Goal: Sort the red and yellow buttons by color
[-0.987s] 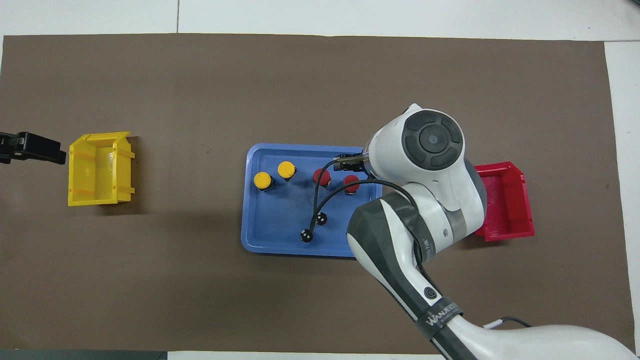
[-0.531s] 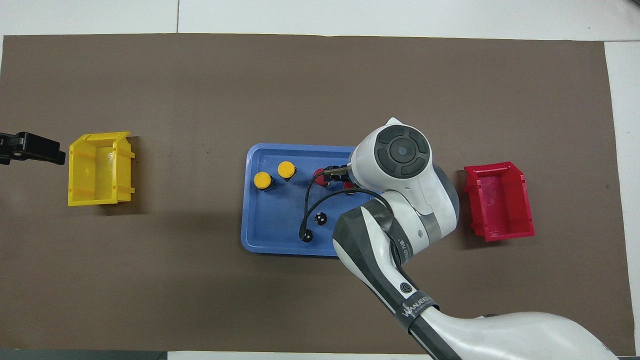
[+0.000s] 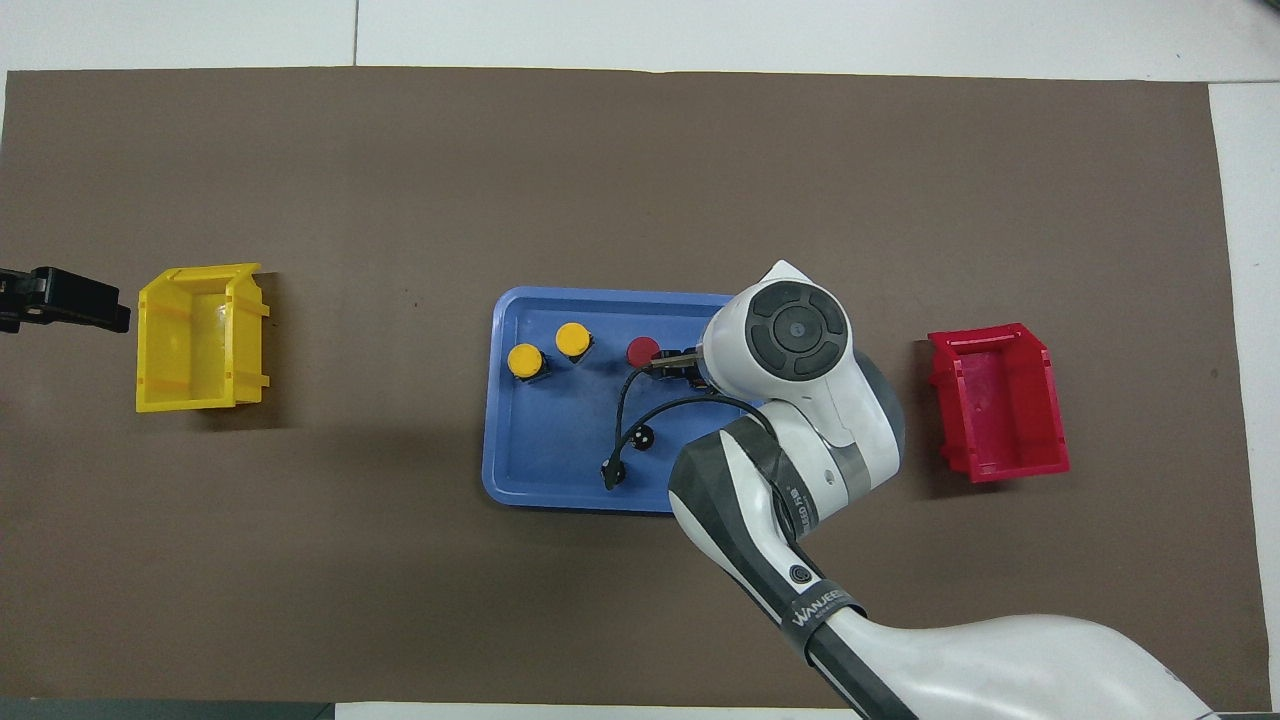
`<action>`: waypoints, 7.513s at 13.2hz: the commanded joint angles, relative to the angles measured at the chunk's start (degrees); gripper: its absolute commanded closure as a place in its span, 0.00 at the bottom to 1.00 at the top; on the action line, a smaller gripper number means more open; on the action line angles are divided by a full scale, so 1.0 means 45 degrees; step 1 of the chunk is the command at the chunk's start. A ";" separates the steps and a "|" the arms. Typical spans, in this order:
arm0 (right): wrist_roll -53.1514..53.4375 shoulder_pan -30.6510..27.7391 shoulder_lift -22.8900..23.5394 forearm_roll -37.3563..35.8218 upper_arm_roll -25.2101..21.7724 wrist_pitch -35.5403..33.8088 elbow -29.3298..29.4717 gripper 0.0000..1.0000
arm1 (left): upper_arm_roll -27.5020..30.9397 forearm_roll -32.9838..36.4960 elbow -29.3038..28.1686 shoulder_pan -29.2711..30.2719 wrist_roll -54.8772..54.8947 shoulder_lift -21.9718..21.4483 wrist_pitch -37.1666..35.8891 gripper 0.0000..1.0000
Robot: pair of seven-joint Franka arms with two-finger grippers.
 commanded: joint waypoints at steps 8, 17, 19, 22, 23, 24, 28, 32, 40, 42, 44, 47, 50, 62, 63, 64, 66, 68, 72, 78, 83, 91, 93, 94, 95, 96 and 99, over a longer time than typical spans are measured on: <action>0.0132 0.0358 0.0015 -0.0015 -0.0016 -0.0786 0.0412 0.73 | -0.0071 -0.0147 -0.0349 0.0123 -0.0265 -0.0385 -0.0118 0.00; -0.5604 -0.5085 -0.2366 -0.0172 -0.0095 -0.5828 0.1981 0.75 | -0.0286 -0.0633 -0.2902 -0.4791 -0.6039 0.0003 0.4462 0.11; -0.6544 -0.5519 -0.2815 -0.0172 -0.0114 -0.5206 0.0810 0.75 | -0.0286 -0.0655 -0.3220 -0.5888 -0.7214 0.0744 0.5639 0.19; -0.7402 -0.6085 -0.3401 -0.0172 -0.0134 -0.3881 -0.0889 0.75 | -0.0286 -0.1083 -0.3220 -0.6613 -0.7393 0.1779 0.6752 0.25; -0.7948 -0.6397 -0.3539 -0.0172 -0.0134 -0.3256 -0.1378 0.75 | -0.0286 -0.1084 -0.3220 -0.6751 -0.7491 0.2054 0.6950 0.25; -0.8341 -0.6554 -0.3675 -0.0172 -0.0134 -0.2766 -0.1789 0.75 | -0.0286 -0.1084 -0.3220 -0.6868 -0.7511 0.2346 0.7126 0.25; -0.8462 -0.6810 -0.4164 -0.0172 -0.0134 -0.2097 -0.3061 0.75 | -0.0286 -0.1084 -0.4077 -0.6870 -0.7356 0.2448 0.8065 0.25; -0.8579 -0.7005 -0.4769 -0.0172 -0.0134 -0.0816 -0.4718 0.74 | -0.0286 -0.1124 -0.4255 -0.6967 -0.7452 0.2408 0.8182 0.25; -0.8872 -0.7201 -0.4653 -0.0172 -0.0134 0.0988 -0.5973 0.72 | -0.0286 -0.1533 -0.4197 -0.7025 -0.7608 0.2857 0.8691 0.98; -0.8794 -0.7181 -0.4673 -0.0172 -0.0134 0.1125 -0.6129 0.69 | -0.0286 -0.1553 -0.3887 -0.7006 -0.7822 0.2896 0.8341 0.98; -0.8638 -0.7045 -0.4692 -0.0172 -0.0114 0.1067 -0.6149 0.59 | -0.0247 -0.1553 -0.2662 -0.6812 -0.7882 0.2741 0.6398 0.99; -0.8813 -0.7103 -0.4653 -0.0172 -0.0134 0.0892 -0.6013 0.37 | -0.0012 -0.1495 -0.1445 -0.5879 -0.7338 0.2117 0.3405 0.99; -0.8989 -0.7200 -0.4363 -0.0172 -0.0134 -0.0877 -0.4536 0.33 | 0.0300 -0.1222 -0.1601 -0.3268 -0.3860 0.1880 0.2287 0.99; 0.1199 -0.0448 0.1179 -0.0522 0.0042 -0.5106 0.6328 0.01 | 0.0320 -0.0870 -0.3668 0.1158 0.2331 0.0864 0.5250 0.99; 0.2096 0.0176 0.1747 -0.0949 0.0042 -0.4622 0.6564 0.01 | 0.0320 -0.0870 -0.4153 0.1158 0.2391 0.0884 0.5736 0.99; 0.2839 0.0414 0.2159 -0.1320 0.0042 -0.3785 0.6547 0.01 | 0.0320 -0.0870 -0.4718 0.1178 0.2527 0.0846 0.6321 0.99; 0.3139 0.0728 0.2436 -0.1324 0.0042 -0.3017 0.6158 0.01 | 0.0320 -0.0870 -0.5250 0.1217 0.2995 0.0865 0.6639 0.99; 0.3121 0.0904 0.2321 -0.1305 0.0100 -0.2764 0.5380 0.01 | 0.0301 -0.0850 -0.5465 0.1198 0.3056 0.0884 0.6659 0.99; 0.2829 0.0905 0.1871 -0.1148 0.0256 -0.2020 0.4049 0.13 | 0.0300 -0.0831 -0.6070 0.1119 0.3056 0.0885 0.7048 0.98; 0.2788 0.0885 0.1636 -0.1148 0.0413 -0.1786 0.3345 0.24 | 0.0320 -0.0831 -0.5703 0.1197 0.2958 0.0982 0.7011 0.51; 0.2788 0.0885 0.1480 -0.1148 0.0413 -0.1062 0.2679 0.38 | 0.0320 -0.0831 -0.4477 0.1237 0.2958 0.1274 0.6041 0.36; 0.1702 -0.0182 0.0432 -0.1129 0.0394 -0.3752 0.4106 0.74 | 0.0242 0.0321 0.0251 0.0709 0.2274 0.0905 0.0612 0.00; -0.0442 -0.1782 -0.1169 -0.0606 0.0394 -0.5350 0.3561 0.74 | 0.0183 0.0341 0.0802 0.0690 0.2274 0.0768 -0.0233 0.00; -0.1537 -0.2486 -0.1853 -0.0350 0.0394 -0.6036 0.3055 0.74 | 0.0145 0.0341 0.0784 0.0690 0.2255 0.0671 -0.0158 0.00; -0.2476 -0.3209 -0.2518 -0.0347 0.0394 -0.6120 0.2316 0.74 | 0.0086 0.0322 0.0455 0.0631 0.1791 0.0573 0.0307 0.00; -0.3800 -0.3989 -0.3143 -0.0328 0.0394 -0.6082 0.1535 0.74 | -0.0011 0.0302 -0.0167 0.0090 0.0606 0.0282 0.1085 0.00; -0.6441 -0.5730 -0.3832 -0.0328 0.0374 -0.6004 0.0436 0.74 | -0.0012 0.0030 -0.0719 -0.2582 -0.2928 0.0395 0.2298 0.00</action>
